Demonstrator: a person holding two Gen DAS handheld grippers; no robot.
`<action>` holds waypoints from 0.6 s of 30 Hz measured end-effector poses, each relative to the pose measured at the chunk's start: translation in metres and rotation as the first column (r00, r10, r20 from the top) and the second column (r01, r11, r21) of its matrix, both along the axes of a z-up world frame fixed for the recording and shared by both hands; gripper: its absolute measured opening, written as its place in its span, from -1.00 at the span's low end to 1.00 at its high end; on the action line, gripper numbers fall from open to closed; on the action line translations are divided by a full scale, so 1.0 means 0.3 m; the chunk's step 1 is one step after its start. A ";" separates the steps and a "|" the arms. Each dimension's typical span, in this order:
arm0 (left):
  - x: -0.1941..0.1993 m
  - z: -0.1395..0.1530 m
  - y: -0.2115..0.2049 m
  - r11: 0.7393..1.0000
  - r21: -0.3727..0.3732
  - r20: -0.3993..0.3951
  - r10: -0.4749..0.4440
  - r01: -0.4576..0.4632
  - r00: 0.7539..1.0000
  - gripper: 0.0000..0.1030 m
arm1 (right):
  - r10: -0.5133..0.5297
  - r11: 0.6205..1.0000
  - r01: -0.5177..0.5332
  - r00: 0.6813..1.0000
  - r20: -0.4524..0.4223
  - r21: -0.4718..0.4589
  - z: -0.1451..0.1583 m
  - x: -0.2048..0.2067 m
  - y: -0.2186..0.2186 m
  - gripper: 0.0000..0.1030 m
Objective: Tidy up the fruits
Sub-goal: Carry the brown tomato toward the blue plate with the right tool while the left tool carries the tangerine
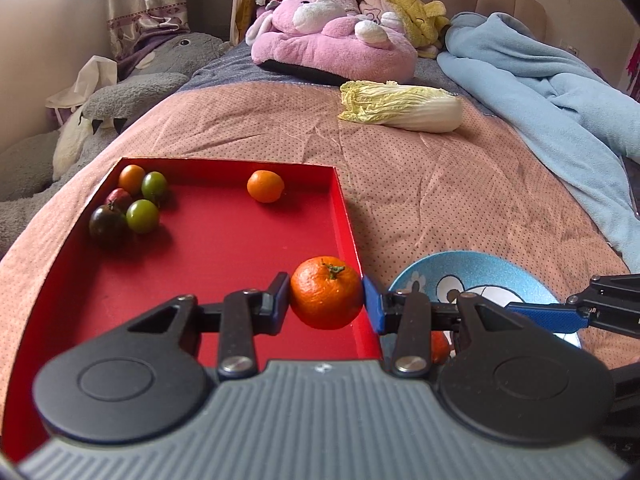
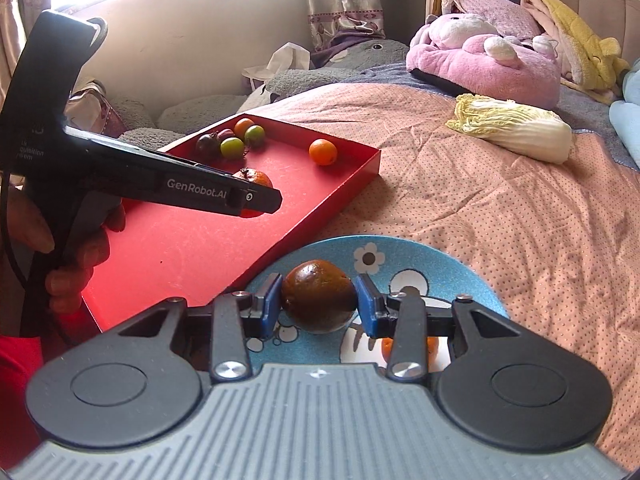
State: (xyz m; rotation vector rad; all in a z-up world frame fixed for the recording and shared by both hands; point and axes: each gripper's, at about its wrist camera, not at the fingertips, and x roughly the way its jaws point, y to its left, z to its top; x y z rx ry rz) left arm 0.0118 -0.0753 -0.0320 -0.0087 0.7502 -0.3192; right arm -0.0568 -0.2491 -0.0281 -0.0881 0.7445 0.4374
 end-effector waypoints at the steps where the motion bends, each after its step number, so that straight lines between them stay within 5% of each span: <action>1: -0.004 -0.002 -0.008 1.000 0.001 -0.001 -0.009 0.009 1.000 -0.18 | -0.006 1.000 0.006 1.000 -0.001 -0.003 -0.001 -0.004 -0.010 -0.12; 18: -0.063 -0.011 -0.109 0.995 -0.019 0.018 -0.093 0.093 0.996 -0.18 | -0.060 0.996 0.059 0.998 -0.022 -0.064 0.002 -0.041 -0.097 -0.12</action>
